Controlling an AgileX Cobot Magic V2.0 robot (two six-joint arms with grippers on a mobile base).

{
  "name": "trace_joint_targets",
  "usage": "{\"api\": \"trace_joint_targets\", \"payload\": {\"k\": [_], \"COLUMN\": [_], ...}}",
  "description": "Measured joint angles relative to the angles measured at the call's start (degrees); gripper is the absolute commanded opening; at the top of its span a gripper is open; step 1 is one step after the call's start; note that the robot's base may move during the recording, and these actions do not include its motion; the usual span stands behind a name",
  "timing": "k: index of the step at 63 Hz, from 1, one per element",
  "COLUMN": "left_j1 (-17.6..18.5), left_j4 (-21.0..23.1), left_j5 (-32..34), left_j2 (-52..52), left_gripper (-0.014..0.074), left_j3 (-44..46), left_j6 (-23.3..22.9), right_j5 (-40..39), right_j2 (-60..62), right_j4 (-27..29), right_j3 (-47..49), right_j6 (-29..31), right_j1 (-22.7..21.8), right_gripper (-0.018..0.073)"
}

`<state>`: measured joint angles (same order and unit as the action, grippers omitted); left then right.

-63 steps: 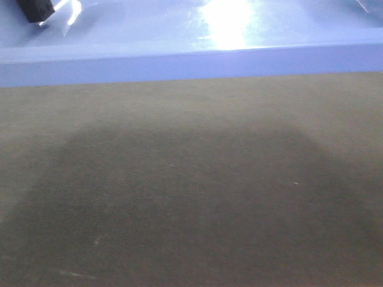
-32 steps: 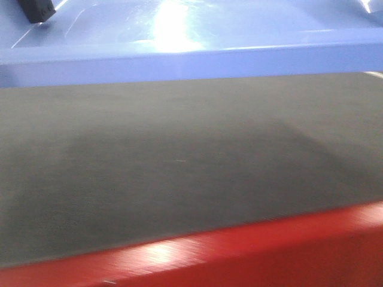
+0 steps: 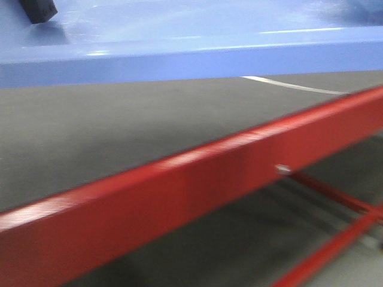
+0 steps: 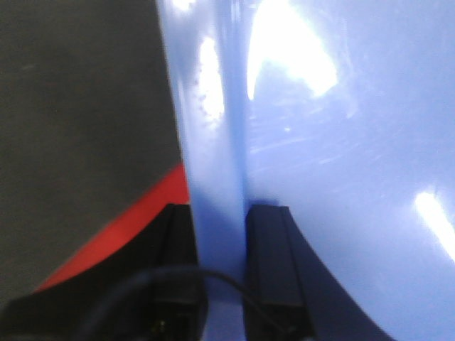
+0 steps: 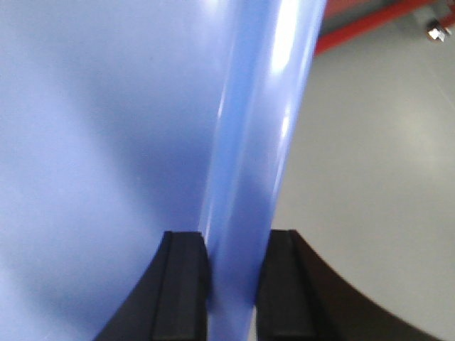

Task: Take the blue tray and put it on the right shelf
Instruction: 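Hold the tray with both grippers while driving past the red table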

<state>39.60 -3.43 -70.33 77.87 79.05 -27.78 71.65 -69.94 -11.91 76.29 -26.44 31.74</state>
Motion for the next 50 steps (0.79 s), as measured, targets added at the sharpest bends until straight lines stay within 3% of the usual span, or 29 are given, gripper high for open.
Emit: {"api": "trace_joint_targets", "payload": {"k": [50], "left_j1": [0.0], "left_j4": [0.1], "left_j5": [-0.1], "left_j2": [0.0], "left_gripper": [-0.0048], "left_j3": [0.0], "left_j6": [0.0], "right_j5": [0.0], "right_j2": [0.0], "right_j4": [0.0], "right_j3": [0.0], "right_j6": [0.0], "right_j1": [0.0], "right_gripper": [0.0055]}}
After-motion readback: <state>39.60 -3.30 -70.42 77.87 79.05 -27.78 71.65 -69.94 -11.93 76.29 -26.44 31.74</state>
